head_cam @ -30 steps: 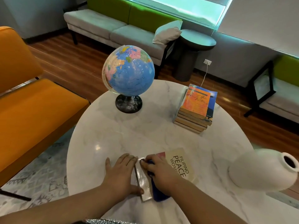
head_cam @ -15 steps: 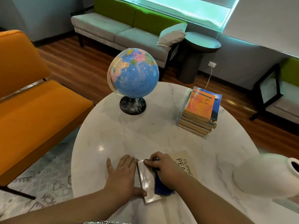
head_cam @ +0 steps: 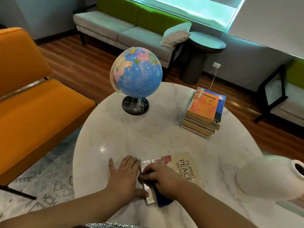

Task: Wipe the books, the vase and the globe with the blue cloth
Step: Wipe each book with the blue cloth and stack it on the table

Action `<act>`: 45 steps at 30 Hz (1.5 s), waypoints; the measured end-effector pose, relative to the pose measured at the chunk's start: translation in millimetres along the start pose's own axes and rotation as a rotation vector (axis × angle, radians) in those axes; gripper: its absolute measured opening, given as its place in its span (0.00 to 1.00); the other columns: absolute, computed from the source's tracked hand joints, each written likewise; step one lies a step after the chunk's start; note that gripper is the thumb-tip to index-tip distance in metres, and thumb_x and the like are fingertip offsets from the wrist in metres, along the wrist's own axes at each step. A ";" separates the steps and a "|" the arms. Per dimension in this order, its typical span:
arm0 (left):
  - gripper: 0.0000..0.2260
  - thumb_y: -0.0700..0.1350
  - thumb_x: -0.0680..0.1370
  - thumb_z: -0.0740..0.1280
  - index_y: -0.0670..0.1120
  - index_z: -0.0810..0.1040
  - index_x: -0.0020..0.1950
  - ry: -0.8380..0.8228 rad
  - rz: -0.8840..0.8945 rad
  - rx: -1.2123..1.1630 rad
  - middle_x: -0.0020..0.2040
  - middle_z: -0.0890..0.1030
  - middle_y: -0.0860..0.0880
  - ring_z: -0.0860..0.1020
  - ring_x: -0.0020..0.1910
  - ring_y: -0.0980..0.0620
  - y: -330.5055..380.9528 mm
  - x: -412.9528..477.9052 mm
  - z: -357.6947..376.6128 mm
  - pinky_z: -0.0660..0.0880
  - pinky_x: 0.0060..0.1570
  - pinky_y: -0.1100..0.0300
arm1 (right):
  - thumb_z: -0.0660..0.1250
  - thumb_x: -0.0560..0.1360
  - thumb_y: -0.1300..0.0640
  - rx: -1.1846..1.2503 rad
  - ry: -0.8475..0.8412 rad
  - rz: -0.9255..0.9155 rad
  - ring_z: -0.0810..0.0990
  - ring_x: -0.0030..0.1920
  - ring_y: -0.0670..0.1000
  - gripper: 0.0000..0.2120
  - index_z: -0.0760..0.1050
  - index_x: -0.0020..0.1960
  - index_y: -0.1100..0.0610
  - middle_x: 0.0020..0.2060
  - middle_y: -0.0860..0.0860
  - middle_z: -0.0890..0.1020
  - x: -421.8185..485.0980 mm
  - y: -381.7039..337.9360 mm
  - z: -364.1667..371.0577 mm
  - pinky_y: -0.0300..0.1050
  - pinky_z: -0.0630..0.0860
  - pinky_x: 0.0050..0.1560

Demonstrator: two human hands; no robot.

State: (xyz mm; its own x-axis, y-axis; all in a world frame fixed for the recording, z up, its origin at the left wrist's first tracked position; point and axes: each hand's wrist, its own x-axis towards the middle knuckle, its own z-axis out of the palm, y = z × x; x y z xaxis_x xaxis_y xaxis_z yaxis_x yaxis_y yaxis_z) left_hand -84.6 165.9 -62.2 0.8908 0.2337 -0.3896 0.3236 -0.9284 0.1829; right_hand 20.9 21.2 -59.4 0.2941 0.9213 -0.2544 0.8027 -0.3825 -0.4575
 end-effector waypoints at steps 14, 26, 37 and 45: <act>0.58 0.75 0.61 0.65 0.46 0.44 0.79 -0.058 0.003 0.060 0.77 0.48 0.50 0.42 0.77 0.50 6.8 -2.9 -3.3 0.37 0.66 0.28 | 0.64 0.77 0.60 0.110 -0.081 0.026 0.69 0.56 0.36 0.13 0.81 0.58 0.51 0.59 0.43 0.78 -27.2 2.7 -4.4 0.32 0.64 0.60; 0.53 0.70 0.64 0.68 0.49 0.46 0.79 -0.120 0.031 0.039 0.76 0.50 0.52 0.45 0.76 0.50 1.4 -1.4 -10.5 0.41 0.66 0.28 | 0.64 0.77 0.56 0.081 0.021 -0.039 0.70 0.60 0.47 0.13 0.80 0.60 0.48 0.59 0.44 0.78 -54.3 11.1 21.4 0.39 0.65 0.63; 0.42 0.68 0.71 0.63 0.49 0.52 0.78 0.014 -0.027 0.039 0.76 0.55 0.52 0.48 0.76 0.51 14.0 1.2 -8.1 0.42 0.68 0.30 | 0.59 0.79 0.44 -0.011 0.154 -0.067 0.69 0.59 0.48 0.16 0.77 0.63 0.45 0.59 0.44 0.77 -57.7 6.2 44.6 0.34 0.61 0.58; 0.47 0.69 0.67 0.67 0.49 0.52 0.78 -0.017 -0.030 0.040 0.76 0.54 0.52 0.48 0.76 0.51 12.6 1.7 -8.4 0.42 0.68 0.30 | 0.67 0.77 0.57 -0.007 0.435 0.456 0.79 0.38 0.53 0.04 0.80 0.49 0.52 0.52 0.50 0.74 -96.2 45.8 10.9 0.38 0.75 0.30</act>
State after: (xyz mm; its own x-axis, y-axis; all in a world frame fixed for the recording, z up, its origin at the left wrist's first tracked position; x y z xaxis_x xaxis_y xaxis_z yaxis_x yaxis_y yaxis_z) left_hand -76.4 157.0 -52.9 0.8752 0.2568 -0.4101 0.3367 -0.9319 0.1351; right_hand 23.8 -85.7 -65.2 0.7907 0.6099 -0.0521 0.5495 -0.7447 -0.3787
